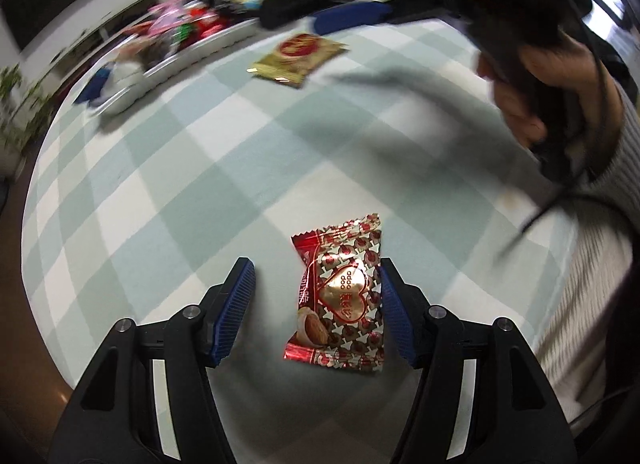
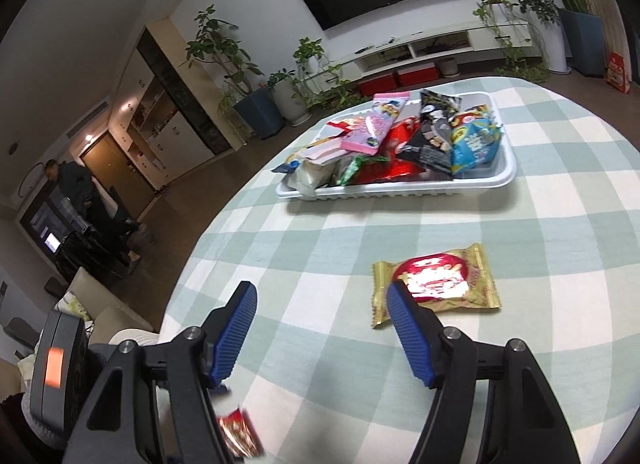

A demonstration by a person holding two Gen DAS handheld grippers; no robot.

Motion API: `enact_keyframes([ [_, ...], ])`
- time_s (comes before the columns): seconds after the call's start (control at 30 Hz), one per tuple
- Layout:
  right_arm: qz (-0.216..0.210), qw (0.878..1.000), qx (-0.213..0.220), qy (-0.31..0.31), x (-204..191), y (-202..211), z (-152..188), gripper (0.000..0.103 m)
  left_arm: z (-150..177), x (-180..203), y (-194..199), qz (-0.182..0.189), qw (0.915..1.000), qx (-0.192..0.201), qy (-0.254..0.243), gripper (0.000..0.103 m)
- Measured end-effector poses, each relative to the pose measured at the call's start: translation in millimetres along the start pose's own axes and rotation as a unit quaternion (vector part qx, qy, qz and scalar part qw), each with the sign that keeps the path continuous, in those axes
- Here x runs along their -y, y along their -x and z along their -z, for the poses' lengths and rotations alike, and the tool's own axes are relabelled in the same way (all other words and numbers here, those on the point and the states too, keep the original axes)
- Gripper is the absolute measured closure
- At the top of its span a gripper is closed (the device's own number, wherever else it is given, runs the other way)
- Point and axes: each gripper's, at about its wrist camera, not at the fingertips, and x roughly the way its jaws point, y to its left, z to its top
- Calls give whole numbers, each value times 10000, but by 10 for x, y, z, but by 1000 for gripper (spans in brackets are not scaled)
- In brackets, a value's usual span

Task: Organize snacks
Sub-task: 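Grasp the red heart-print chocolate with the left gripper while the right approaches the gold wafer packet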

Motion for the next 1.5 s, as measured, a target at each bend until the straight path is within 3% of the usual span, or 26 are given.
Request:
enact_keyframes([
  [0.1,198,9998,-10,-69,50,7,-10,32,-36,-286,-45,-183,9978,52,641,42],
  [0.3,663,9976,8,178,100,56,-64,31,-18,-607,-36,-398,9905,184,1305,42],
  [0.47,1047,9888,-159,1055,21,-47,-167,28,27,-655,-28,-407,9900,230,1329,42],
  [0.67,977,9787,-742,1645,133,-379,-255,26,35,-572,-21,-405,9898,265,1340,42],
  [0.87,576,9789,-1321,1449,346,-526,-305,23,55,-559,-11,-398,9898,281,1336,42],
  [1.07,284,9755,-1637,1439,251,-298,-136,22,56,-558,-7,-398,9897,293,1342,42],
  [1.17,209,9727,-1636,1633,139,-156,-31,22,60,-557,-7,-393,9896,300,1352,42],
  [1.3,422,9694,-1379,1987,72,-54,-24,22,60,-551,-5,-402,9895,302,1356,42],
  [1.5,737,9596,-1418,2315,97,-226,-80,22,70,-530,6,-374,9890,313,1399,42],
])
